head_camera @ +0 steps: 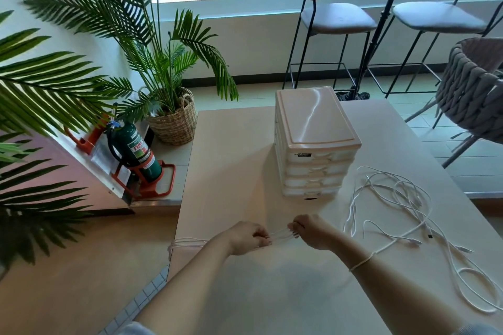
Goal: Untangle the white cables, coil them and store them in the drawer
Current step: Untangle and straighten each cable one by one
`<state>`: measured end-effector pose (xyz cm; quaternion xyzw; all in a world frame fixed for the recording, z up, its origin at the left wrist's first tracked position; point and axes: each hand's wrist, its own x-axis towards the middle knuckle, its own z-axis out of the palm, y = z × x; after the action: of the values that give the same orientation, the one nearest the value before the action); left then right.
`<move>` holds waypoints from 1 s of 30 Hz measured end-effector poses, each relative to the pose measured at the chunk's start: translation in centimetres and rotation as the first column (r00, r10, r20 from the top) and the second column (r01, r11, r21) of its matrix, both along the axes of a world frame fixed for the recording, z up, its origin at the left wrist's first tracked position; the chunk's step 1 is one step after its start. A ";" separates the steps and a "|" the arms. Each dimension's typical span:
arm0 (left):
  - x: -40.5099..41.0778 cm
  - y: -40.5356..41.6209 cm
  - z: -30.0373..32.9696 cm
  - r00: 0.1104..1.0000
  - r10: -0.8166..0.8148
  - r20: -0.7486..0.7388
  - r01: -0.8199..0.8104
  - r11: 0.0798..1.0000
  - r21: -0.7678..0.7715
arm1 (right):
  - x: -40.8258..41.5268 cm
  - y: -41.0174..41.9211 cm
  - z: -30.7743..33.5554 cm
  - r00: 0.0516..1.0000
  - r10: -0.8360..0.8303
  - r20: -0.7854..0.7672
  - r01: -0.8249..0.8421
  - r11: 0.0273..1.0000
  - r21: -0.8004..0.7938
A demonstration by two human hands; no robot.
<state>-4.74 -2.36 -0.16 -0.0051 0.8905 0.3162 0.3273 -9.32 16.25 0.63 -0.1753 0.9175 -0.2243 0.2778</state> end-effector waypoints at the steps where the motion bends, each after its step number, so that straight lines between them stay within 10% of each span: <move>1: 0.1 0.0 0.0 1.000 0.023 0.006 -0.023 0.999 0.039 | 0.0 0.0 0.1 1.000 0.003 -0.008 -0.003 1.000 0.004; 14: 0.2 0.3 -0.7 0.997 -0.068 -0.047 0.062 0.990 -0.128 | 0.5 -1.7 1.1 0.981 0.143 0.130 -0.138 0.989 -0.044; 20: -0.3 2.5 0.3 0.977 0.080 0.198 -0.147 0.924 0.353 | 0.5 -1.8 1.7 0.975 0.197 0.102 -0.197 0.980 -0.007; 30: 0.0 1.8 0.3 0.984 0.137 0.117 -0.169 0.928 0.332 | -0.2 -0.2 2.1 0.866 0.059 0.497 0.070 0.969 -0.238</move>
<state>-4.73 -0.56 0.12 -0.0324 0.8031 0.4896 0.3381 -9.49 16.05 2.69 -0.1419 0.7793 -0.3758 0.4810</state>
